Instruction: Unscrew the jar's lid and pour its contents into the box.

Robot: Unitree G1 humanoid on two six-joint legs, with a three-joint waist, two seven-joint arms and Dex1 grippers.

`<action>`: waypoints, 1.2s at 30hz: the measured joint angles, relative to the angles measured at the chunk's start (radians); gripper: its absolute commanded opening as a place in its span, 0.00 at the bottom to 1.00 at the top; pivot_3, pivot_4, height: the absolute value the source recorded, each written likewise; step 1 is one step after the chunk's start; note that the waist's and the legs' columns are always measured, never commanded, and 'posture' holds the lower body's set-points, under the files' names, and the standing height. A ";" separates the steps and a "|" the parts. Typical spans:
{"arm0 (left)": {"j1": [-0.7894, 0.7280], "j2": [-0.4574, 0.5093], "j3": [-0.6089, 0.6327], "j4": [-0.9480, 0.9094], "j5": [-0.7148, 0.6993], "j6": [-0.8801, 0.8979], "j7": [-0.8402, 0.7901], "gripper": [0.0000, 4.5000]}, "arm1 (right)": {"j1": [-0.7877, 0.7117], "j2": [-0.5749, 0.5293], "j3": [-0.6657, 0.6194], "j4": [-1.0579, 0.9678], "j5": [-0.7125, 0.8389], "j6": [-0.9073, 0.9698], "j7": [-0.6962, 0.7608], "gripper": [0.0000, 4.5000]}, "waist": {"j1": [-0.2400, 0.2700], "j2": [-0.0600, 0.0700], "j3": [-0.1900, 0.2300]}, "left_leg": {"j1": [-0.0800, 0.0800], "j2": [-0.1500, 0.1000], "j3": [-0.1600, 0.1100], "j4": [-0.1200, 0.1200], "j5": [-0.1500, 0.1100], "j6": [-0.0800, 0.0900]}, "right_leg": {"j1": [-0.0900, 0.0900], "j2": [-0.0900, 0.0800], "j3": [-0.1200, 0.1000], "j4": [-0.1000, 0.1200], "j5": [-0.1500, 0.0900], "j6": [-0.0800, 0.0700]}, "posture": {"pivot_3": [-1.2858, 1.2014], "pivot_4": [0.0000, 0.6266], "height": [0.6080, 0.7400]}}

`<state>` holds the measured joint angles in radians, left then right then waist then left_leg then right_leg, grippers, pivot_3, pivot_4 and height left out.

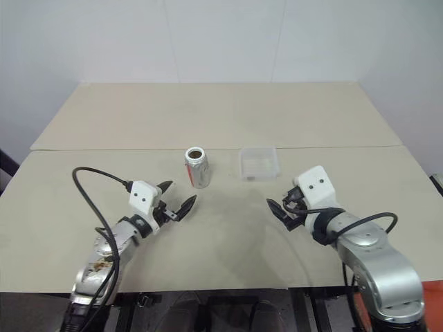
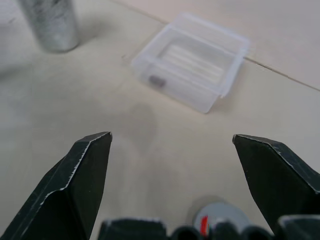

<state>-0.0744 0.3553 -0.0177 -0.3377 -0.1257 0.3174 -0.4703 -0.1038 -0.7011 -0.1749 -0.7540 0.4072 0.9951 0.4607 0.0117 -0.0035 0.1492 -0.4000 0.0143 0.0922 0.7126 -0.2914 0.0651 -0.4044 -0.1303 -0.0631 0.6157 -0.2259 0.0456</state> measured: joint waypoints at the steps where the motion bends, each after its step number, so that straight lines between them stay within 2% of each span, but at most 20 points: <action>1: 0.020 0.083 0.006 -0.006 0.025 -0.066 -0.038 0.99 | 0.058 -0.082 -0.020 -0.001 -0.002 -0.078 0.083 1.00 | 0.001 0.000 0.000 | 0.000 0.000 0.000 -0.001 0.000 0.000 | 0.000 0.000 0.000 -0.003 0.000 -0.001 | 0.52 0.24 1.00; 5: 0.020 0.189 0.076 0.002 0.041 -0.147 -0.087 0.99 | 0.165 -0.185 -0.090 0.000 0.009 -0.239 0.276 1.00 | 0.000 0.000 0.000 | 0.001 0.001 0.000 -0.001 0.000 0.001 | 0.002 0.000 0.000 -0.004 0.000 -0.001 | 0.52 0.24 1.00; 9: 0.067 0.270 0.202 -0.020 -0.129 -0.131 -0.225 0.99 | 0.232 -0.248 -0.187 0.026 0.029 -0.370 0.443 1.00 | -0.005 0.000 0.000 | 0.001 0.002 0.001 -0.001 0.000 0.000 | 0.001 0.000 0.001 -0.004 0.000 -0.001 | 0.52 0.24 1.00; 13: 0.151 0.346 0.230 -0.038 -0.219 -0.136 -0.373 0.99 | 0.275 -0.291 -0.250 0.074 0.029 -0.429 0.542 1.00 | -0.001 0.000 0.000 | 0.002 0.001 0.001 -0.001 0.000 0.000 | 0.002 0.000 0.000 -0.003 0.000 -0.001 | 0.52 0.24 1.00; 19: 0.139 0.341 0.182 -0.034 -0.229 -0.139 -0.416 0.99 | 0.352 -0.294 -0.306 0.074 0.001 -0.430 0.560 1.00 | 0.011 0.000 0.000 | 0.002 0.001 0.001 -0.001 0.000 0.000 | 0.002 0.000 0.000 -0.004 0.000 -0.001 | 0.52 0.24 1.00; 29: 0.130 0.349 0.127 -0.018 -0.223 -0.137 -0.439 0.99 | 0.418 -0.325 -0.463 0.033 0.082 -0.357 0.648 1.00 | 0.002 0.000 0.000 | 0.002 0.001 0.000 -0.001 -0.001 0.000 | 0.002 0.000 0.000 -0.004 0.000 -0.001 | 0.52 0.24 1.00; 32: 0.157 0.378 0.129 -0.025 -0.226 -0.136 -0.459 0.99 | 0.419 -0.324 -0.456 0.035 0.067 -0.367 0.642 1.00 | 0.001 0.000 0.000 | 0.002 0.001 0.001 -0.001 -0.001 0.000 | 0.002 0.000 0.001 -0.004 0.000 -0.001 | 0.52 0.24 1.00; 36: 0.173 0.382 0.151 -0.039 -0.228 -0.136 -0.452 0.99 | 0.354 -0.326 -0.369 0.053 0.063 -0.388 0.638 1.00 | 0.000 0.000 0.000 | 0.002 0.001 0.001 -0.001 -0.001 0.000 | 0.002 0.000 0.001 -0.003 0.000 -0.001 | 0.52 0.24 1.00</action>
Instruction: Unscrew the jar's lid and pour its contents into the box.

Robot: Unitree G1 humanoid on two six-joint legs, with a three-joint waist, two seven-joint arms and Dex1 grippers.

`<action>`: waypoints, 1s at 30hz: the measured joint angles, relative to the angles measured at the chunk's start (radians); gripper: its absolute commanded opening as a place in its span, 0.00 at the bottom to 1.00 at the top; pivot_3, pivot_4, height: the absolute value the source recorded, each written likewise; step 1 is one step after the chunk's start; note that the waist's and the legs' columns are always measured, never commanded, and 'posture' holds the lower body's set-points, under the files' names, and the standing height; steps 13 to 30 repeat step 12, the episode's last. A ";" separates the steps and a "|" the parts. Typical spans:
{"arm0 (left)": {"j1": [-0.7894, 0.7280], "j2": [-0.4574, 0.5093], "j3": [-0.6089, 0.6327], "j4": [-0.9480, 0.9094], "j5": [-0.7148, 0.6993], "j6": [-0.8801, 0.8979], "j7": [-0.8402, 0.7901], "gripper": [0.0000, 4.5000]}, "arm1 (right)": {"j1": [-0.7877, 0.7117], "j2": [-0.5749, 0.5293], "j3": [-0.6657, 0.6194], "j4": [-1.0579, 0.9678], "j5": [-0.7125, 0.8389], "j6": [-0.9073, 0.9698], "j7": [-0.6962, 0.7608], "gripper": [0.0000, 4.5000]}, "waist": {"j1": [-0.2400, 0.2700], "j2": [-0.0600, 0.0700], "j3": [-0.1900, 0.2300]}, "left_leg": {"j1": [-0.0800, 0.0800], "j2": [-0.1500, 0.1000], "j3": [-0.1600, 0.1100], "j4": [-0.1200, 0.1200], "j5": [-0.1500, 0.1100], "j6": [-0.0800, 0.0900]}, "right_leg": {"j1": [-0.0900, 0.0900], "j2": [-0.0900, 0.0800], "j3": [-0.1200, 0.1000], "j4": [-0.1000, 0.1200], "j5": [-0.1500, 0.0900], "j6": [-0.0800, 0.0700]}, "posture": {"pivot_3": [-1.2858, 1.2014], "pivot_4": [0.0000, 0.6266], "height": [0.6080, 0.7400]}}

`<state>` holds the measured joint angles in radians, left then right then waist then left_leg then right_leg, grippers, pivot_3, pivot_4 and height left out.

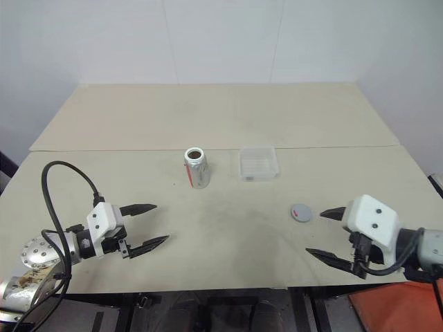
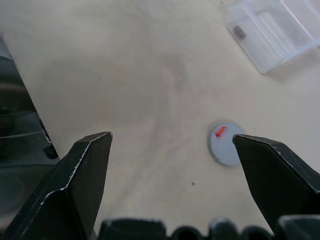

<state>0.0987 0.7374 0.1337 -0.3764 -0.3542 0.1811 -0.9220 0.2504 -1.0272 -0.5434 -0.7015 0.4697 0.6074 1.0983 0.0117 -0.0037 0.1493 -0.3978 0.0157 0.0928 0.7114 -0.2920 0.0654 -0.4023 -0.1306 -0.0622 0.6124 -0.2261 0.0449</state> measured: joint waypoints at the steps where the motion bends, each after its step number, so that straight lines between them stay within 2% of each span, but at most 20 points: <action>1: 0.000 0.000 0.010 -0.006 -0.001 0.000 0.007 0.99 | -0.023 -0.001 0.026 0.005 -0.002 -0.008 -0.006 1.00 | 0.000 0.000 0.000 | 0.000 0.000 0.000 0.000 0.000 0.000 | 0.000 0.000 0.000 0.000 0.000 0.000 | 0.52 0.24 1.00; 9: -0.001 0.000 0.085 -0.025 -0.023 0.018 0.043 0.99 | -0.179 0.006 0.209 0.062 -0.054 -0.057 -0.070 1.00 | 0.001 0.000 0.000 | 0.000 0.000 0.000 0.000 0.000 -0.001 | 0.000 0.000 0.000 0.000 0.000 0.000 | 0.52 0.24 1.00; 12: 0.001 0.000 0.084 -0.026 -0.013 0.023 0.064 0.99 | -0.220 0.010 0.238 0.088 -0.055 -0.077 -0.072 1.00 | 0.002 0.000 0.000 | -0.001 0.000 0.000 0.000 0.000 -0.001 | 0.000 0.000 0.000 -0.001 0.000 0.000 | 0.52 0.24 1.00; 30: 0.001 0.000 0.084 -0.026 -0.013 0.023 0.064 0.99 | -0.220 0.010 0.238 0.088 -0.055 -0.077 -0.072 1.00 | 0.002 0.000 0.000 | -0.001 0.000 0.000 0.000 0.000 -0.001 | 0.000 0.000 0.000 -0.001 0.000 0.000 | 0.52 0.24 1.00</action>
